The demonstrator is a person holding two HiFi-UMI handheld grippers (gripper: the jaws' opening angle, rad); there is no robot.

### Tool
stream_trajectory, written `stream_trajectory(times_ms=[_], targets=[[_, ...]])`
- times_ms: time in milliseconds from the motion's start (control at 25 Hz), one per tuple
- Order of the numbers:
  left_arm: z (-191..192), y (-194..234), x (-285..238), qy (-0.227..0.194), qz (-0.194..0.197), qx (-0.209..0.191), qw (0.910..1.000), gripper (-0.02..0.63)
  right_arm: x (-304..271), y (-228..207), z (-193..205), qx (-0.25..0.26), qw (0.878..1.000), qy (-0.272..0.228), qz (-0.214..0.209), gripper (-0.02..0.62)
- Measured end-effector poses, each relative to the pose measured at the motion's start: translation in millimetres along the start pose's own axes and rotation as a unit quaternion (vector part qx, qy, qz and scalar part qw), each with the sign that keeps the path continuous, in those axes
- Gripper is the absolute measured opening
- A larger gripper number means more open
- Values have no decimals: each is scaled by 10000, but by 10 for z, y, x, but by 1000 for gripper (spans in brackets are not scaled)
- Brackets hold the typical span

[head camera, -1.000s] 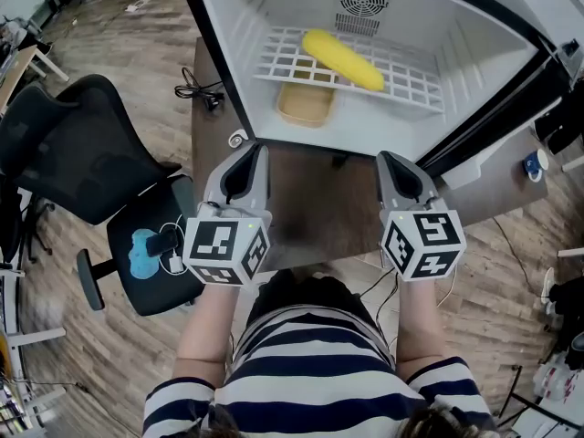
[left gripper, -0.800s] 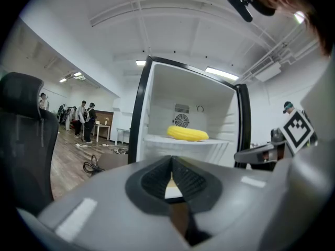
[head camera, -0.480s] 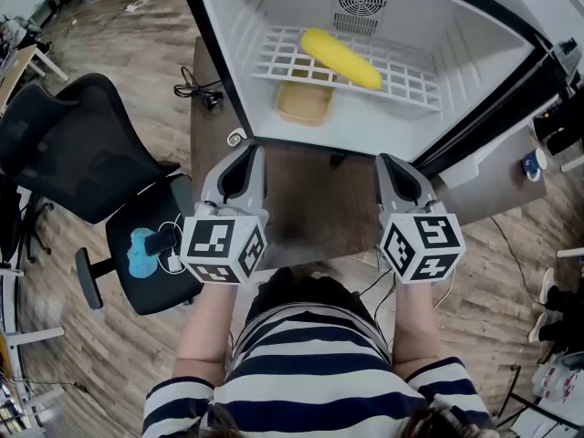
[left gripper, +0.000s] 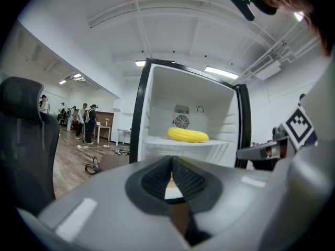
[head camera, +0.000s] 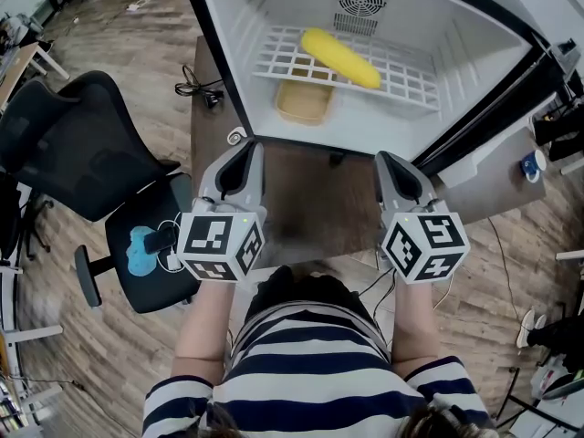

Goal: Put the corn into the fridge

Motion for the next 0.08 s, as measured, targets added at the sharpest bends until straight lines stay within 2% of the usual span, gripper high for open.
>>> stream_trajectory(times_ms=[80], targets=[[1,-1,14,17,-8,4,10000,0,13,9,-5,-7,10000,-7,-24,-5]])
Point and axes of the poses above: the fingertips, and each gripper's own axes: x backward along the fingers, y to its left, z out of its underside, the point moved 5 cm from there along x, backward along the fingers, and after that the axes turned 3 degrees about z, right-handed, at the moved point
